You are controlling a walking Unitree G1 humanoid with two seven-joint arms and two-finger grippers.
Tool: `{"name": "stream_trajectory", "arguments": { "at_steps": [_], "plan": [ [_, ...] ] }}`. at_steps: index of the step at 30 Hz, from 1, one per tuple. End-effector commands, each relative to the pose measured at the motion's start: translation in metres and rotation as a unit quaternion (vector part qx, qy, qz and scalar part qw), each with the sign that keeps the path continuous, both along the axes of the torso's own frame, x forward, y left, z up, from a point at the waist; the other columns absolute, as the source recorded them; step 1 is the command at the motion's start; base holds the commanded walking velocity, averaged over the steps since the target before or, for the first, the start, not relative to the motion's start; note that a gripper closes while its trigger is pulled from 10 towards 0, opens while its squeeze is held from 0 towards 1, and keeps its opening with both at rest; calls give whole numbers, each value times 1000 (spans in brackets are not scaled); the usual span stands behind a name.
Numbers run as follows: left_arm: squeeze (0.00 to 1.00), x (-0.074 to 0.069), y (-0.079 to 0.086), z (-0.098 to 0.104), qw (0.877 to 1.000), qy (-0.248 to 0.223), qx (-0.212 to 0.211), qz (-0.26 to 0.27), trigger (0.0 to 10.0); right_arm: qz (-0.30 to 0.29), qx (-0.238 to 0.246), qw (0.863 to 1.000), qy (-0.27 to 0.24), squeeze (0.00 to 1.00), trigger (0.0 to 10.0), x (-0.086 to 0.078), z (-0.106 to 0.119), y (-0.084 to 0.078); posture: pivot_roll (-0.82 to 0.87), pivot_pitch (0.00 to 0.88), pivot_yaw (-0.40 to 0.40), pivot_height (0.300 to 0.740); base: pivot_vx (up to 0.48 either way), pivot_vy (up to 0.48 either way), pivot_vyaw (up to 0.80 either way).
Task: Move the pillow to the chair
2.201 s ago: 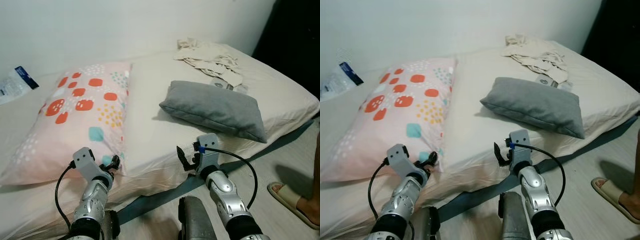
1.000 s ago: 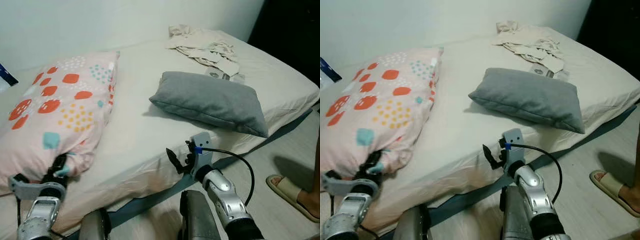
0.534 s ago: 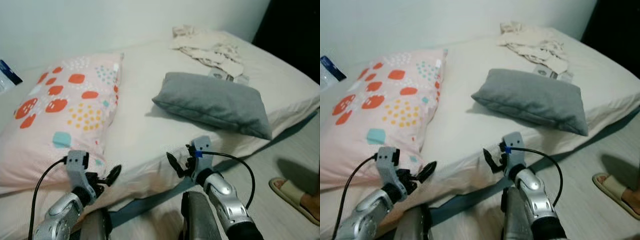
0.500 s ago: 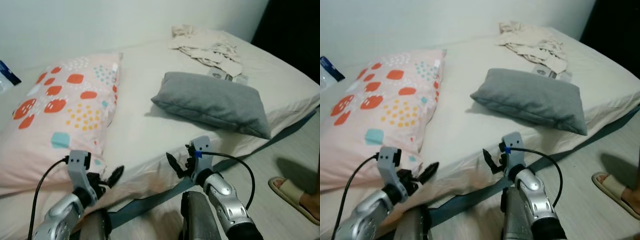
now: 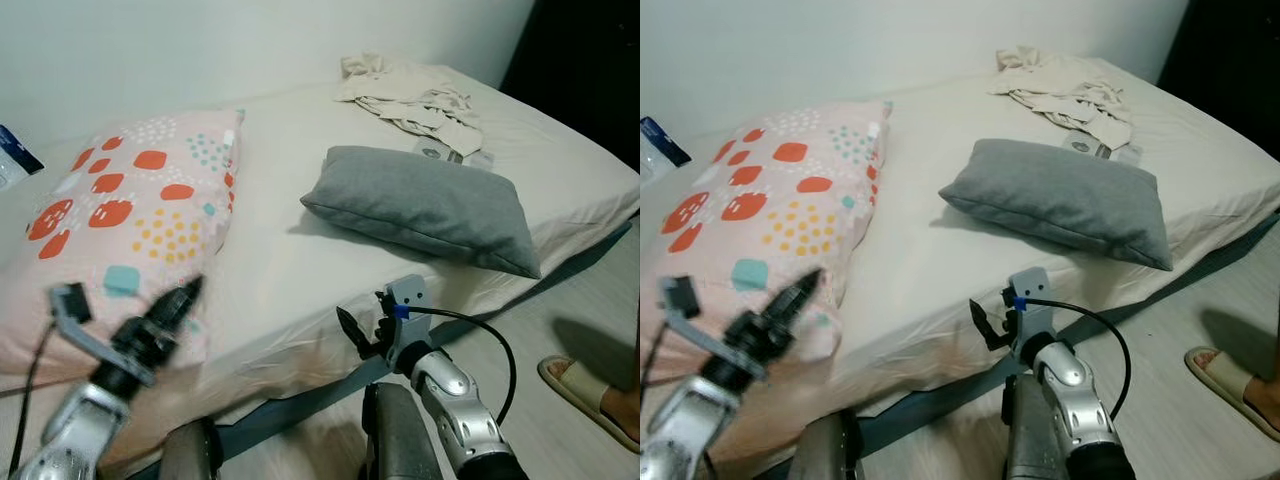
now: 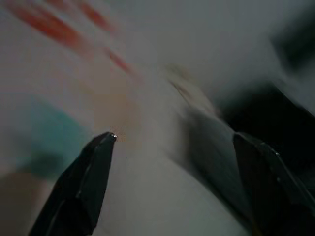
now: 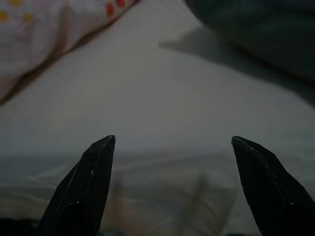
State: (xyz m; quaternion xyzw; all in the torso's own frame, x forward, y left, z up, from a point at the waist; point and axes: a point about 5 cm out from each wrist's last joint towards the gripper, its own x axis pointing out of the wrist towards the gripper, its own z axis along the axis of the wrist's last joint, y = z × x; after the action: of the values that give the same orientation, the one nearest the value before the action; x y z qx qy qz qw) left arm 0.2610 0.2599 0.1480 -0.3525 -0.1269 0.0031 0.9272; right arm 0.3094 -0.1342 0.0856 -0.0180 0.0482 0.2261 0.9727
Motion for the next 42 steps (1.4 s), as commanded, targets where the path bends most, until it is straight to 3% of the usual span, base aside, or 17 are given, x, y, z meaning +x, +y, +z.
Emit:
{"name": "stream_trajectory", "arguments": {
  "at_steps": [1, 2, 3, 4, 5, 7, 11, 15, 19, 21, 23, 26, 30, 34, 35, 38, 42],
  "plan": [
    [0, -4, 23, -26, 992, 75, 6, 99, 10000, -2, 3, 1000, 13, 0, 10000, -1, -5, -1, -43, 146, -17, 556, 0, 0, 0],
    [0, -4, 27, -31, 988, 96, 6, 121, 10000, -2, 2, 1000, 13, 0, 10000, -1, -5, -1, -43, 146, -18, 556, 0, 0, 0],
    [894, -2, 31, -36, 983, 108, -14, 148, 10000, -2, 2, 1000, 13, 0, 10000, -1, -4, -1, -44, 147, -20, 556, 0, 0, 0],
    [894, -2, 31, -36, 983, 108, -14, 148, 10000, -2, 2, 1000, 13, 0, 10000, -1, -4, -1, -44, 147, -20, 556, 0, 0, 0],
    [1000, -1, 35, -39, 978, 116, -35, 172, 10000, -1, 1, 1000, 13, 0, 10000, 0, -4, -1, -46, 148, -21, 556, 0, 0, 0],
    [1000, 4, 36, -38, 972, 101, -89, 191, 10000, 3, -5, 1000, 12, 0, 10000, 0, -4, 0, -52, 149, -20, 556, 0, 0, 0],
    [1000, 4, 34, -34, 969, 83, -114, 205, 10000, 3, -6, 1000, 11, 0, 10000, 0, -3, -2, -62, 150, -15, 556, 0, 0, 0],
    [1000, -6, 47, -37, 951, 91, -106, 274, 10000, -1, -7, 1000, 9, 0, 10000, 0, -2, -4, -66, 151, -17, 556, 0, 0, 0],
    [1000, -30, 71, -45, 919, 133, -58, 367, 10000, -3, -9, 1000, 11, 0, 10000, 1, -3, -7, -58, 152, -30, 556, 0, 0, 0],
    [1000, -32, 73, -46, 915, 138, -54, 374, 10000, -3, -10, 1000, 11, 0, 10000, 1, -3, -8, -58, 152, -30, 556, 0, 0, 0],
    [1000, -45, 82, -51, 901, 162, -23, 403, 10000, -2, -11, 1000, 14, 0, 10000, 2, -4, -8, -52, 153, -41, 556, 0, 0, 0],
    [1000, -53, 88, -56, 893, 174, -29, 413, 10000, 1, -11, 1000, 15, 0, 10000, 4, -3, -7, -47, 155, -46, 556, 0, 0, 0],
    [1000, -34, 64, -68, 926, 181, -92, 319, 10000, 2, -10, 1000, 17, 0, 10000, 7, -3, -5, -35, 157, -58, 556, 0, 0, 0],
    [1000, -3, 16, -80, 948, 169, -172, 209, 10000, 4, -7, 1000, 21, 0, 10000, 9, -4, -3, -39, 156, -58, 556, 0, 0, 0],
    [1000, -3, 16, -80, 948, 169, -172, 209, 10000, 4, -7, 1000, 21, 0, 10000, 9, -4, -3, -39, 156, -58, 556, 0, 0, 0],
    [1000, 15, -9, -80, 938, 140, -276, 160, 10000, 4, -5, 1000, 22, 0, 10000, 11, -4, -2, -50, 156, -51, 556, 0, 0, 0],
    [1000, 26, -20, -75, 932, 125, -309, 141, 10000, 4, -4, 1000, 20, 0, 10000, 12, -2, -1, -58, 154, -47, 556, 0, 0, 0]
  ]
}}
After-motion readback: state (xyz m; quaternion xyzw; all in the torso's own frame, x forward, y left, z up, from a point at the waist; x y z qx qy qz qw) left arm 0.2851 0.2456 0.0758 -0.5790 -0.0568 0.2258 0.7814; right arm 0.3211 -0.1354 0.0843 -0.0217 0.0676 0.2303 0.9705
